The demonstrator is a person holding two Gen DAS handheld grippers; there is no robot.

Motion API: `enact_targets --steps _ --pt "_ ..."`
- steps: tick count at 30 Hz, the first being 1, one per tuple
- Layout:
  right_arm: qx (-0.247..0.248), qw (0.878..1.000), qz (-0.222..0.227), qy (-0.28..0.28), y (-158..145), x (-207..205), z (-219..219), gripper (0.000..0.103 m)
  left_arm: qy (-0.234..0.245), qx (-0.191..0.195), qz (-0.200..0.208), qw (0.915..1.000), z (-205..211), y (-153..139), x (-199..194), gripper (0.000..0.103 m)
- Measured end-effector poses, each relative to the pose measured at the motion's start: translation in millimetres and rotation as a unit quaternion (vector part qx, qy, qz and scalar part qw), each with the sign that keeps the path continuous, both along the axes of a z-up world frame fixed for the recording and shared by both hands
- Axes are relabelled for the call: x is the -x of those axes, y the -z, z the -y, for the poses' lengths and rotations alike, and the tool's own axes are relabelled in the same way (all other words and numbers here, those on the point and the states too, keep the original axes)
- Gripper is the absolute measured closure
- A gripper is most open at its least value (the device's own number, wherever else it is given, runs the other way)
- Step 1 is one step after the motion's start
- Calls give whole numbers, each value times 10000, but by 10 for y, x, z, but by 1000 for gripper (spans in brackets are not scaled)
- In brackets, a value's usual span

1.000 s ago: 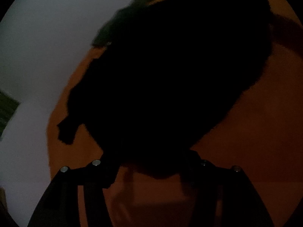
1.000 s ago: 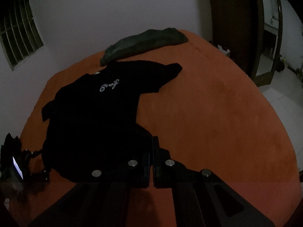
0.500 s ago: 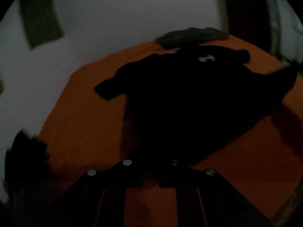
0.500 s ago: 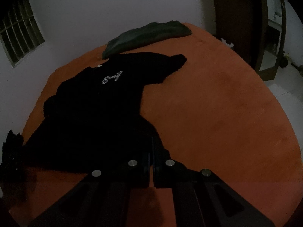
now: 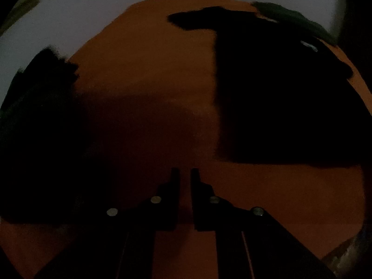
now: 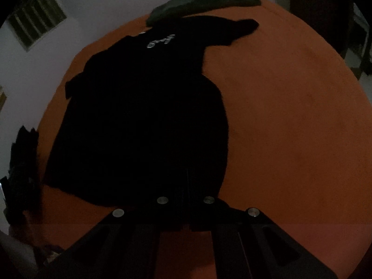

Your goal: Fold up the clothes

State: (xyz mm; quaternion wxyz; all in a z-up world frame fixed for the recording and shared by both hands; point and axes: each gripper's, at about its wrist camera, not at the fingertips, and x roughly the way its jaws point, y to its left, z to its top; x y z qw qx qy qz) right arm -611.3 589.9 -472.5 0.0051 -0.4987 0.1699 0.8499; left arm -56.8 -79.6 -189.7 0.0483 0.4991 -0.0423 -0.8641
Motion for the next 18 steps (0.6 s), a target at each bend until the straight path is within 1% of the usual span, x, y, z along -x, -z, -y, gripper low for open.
enact_targets --steps 1,2,3,4,5,6,7,9,11,12,14,16,18 --pt "46 10000 4 86 0 -26 -39 89 181 57 -48 9998 -79 -7 1 72" --pt "75 9998 52 168 14 -50 -88 79 363 113 -95 9992 -159 -14 2 49" --pt "106 9996 130 229 40 -83 -133 52 544 170 -143 9983 -238 -20 2 35" --pt "137 9993 207 290 67 -116 -179 35 725 227 -191 9969 -317 -27 3 33" --pt "153 9992 221 280 80 -146 -199 35 907 286 -236 9952 -397 -33 5 33" --pt "132 9992 267 264 104 -186 -218 35 1154 480 -163 9920 -496 20 38 33" --pt "110 9991 313 248 127 -226 -236 35 1303 616 -135 9895 -540 41 -6 33" --pt "16 9989 425 172 167 -296 -268 35 1654 941 -185 9815 -606 70 4 33" --pt "-53 9985 514 165 200 -362 -311 35 2002 1265 -235 9713 -672 100 13 33" --pt "-59 9983 541 212 212 -394 -332 35 2174 1425 -260 9653 -705 115 18 33" --pt "0 9982 507 -325 231 -418 -373 35 2514 1744 -309 9515 -771 145 28 33" --pt "24 9982 529 -282 247 -403 -389 35 2848 2058 -358 9355 -837 175 38 33" --pt "5 9979 523 -377 250 -365 -373 35 3175 2368 -405 9173 -904 205 48 33"
